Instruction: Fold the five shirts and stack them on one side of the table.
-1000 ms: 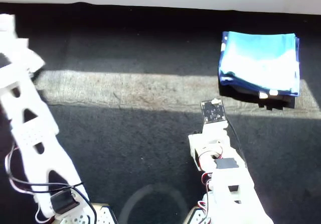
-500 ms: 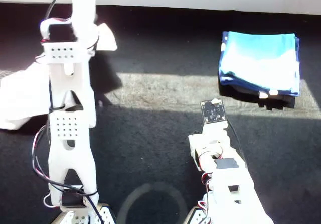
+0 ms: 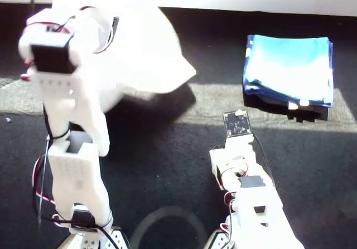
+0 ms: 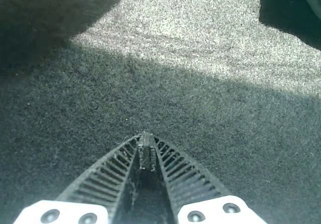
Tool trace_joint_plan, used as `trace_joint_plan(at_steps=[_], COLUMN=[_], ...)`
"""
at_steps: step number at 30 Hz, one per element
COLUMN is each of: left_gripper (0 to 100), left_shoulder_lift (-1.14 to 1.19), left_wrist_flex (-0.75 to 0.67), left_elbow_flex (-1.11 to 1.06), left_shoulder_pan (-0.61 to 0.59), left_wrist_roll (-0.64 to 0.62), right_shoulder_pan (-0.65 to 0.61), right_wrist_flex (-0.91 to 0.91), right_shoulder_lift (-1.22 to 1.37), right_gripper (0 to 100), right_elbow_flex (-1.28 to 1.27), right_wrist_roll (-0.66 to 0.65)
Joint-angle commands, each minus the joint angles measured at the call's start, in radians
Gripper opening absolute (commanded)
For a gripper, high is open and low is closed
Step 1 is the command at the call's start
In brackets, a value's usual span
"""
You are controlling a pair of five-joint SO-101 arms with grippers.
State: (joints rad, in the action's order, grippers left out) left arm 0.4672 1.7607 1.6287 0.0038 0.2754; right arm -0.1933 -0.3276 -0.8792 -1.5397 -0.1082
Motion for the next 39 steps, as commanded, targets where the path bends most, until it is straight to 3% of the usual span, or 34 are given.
trace_joint_plan(at_steps=[1, 6, 15, 21, 27, 32, 39], left_gripper=[1, 1, 1, 1, 3, 19, 22], left_shoulder_lift=[-0.105, -0.093, -0.087, -0.087, -0.088, -0.105, -0.375], left_wrist_flex=[0.002, 0.002, 0.002, 0.000, 0.000, 0.002, 0.008], left_elbow_flex=[0.027, -0.130, -0.874, -1.198, -1.351, -1.357, -1.455], left_shoulder_pan=[0.035, -0.027, -0.157, -0.220, -0.311, -0.354, -0.298], left_wrist_roll=[-0.008, -0.008, 0.000, 0.000, 0.000, 0.000, -0.002], right_shoulder_pan=[-0.007, -0.007, -0.007, -0.007, -0.007, -0.007, -0.007], right_wrist_flex=[0.016, 0.016, 0.016, 0.016, 0.016, 0.016, 0.016], right_shoulder_lift=[-0.016, -0.016, -0.016, -0.016, -0.016, -0.016, -0.016], right_gripper=[1.6, 1.6, 1.6, 1.6, 1.6, 1.6, 1.6], right_elbow_flex=[0.002, 0.002, 0.002, 0.002, 0.002, 0.002, 0.004], right_wrist_roll=[0.009, 0.009, 0.009, 0.009, 0.009, 0.009, 0.009])
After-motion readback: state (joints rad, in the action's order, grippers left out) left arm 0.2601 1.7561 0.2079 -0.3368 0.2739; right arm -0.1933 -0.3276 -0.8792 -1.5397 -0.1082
